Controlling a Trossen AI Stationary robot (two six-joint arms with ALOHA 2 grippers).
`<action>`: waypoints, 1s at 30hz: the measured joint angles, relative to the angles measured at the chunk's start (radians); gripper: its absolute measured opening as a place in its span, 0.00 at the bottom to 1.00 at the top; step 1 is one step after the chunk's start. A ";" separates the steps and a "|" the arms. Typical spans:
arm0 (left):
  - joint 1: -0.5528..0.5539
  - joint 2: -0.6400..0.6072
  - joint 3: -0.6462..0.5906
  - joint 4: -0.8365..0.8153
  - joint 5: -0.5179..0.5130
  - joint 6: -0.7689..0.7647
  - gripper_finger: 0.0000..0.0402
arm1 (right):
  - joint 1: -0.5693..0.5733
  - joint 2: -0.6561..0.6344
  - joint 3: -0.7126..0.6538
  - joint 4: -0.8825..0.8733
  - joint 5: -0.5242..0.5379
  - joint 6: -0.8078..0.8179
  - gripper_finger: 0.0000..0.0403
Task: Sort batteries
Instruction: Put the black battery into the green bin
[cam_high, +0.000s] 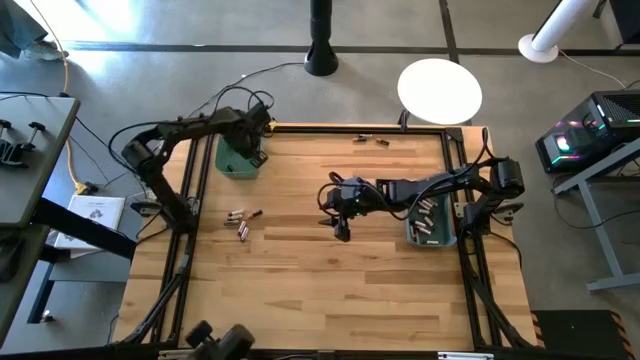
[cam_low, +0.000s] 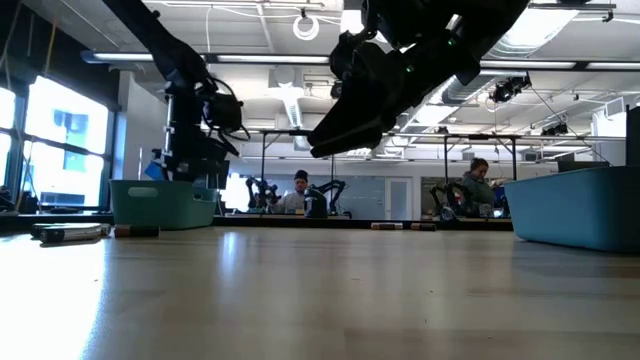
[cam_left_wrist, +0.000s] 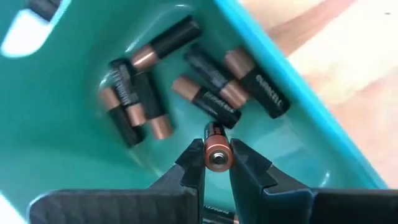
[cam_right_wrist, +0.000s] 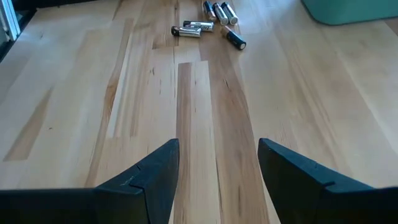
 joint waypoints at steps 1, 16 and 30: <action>0.008 0.017 0.016 -0.007 0.016 0.018 0.10 | 0.000 0.000 0.000 0.000 0.000 0.000 0.52; 0.063 0.108 0.083 -0.017 0.024 0.048 0.37 | 0.000 0.000 0.000 0.000 0.000 0.000 0.52; -0.016 -0.252 0.131 -0.027 0.015 -0.029 0.49 | 0.000 0.000 0.000 0.014 0.001 -0.018 0.52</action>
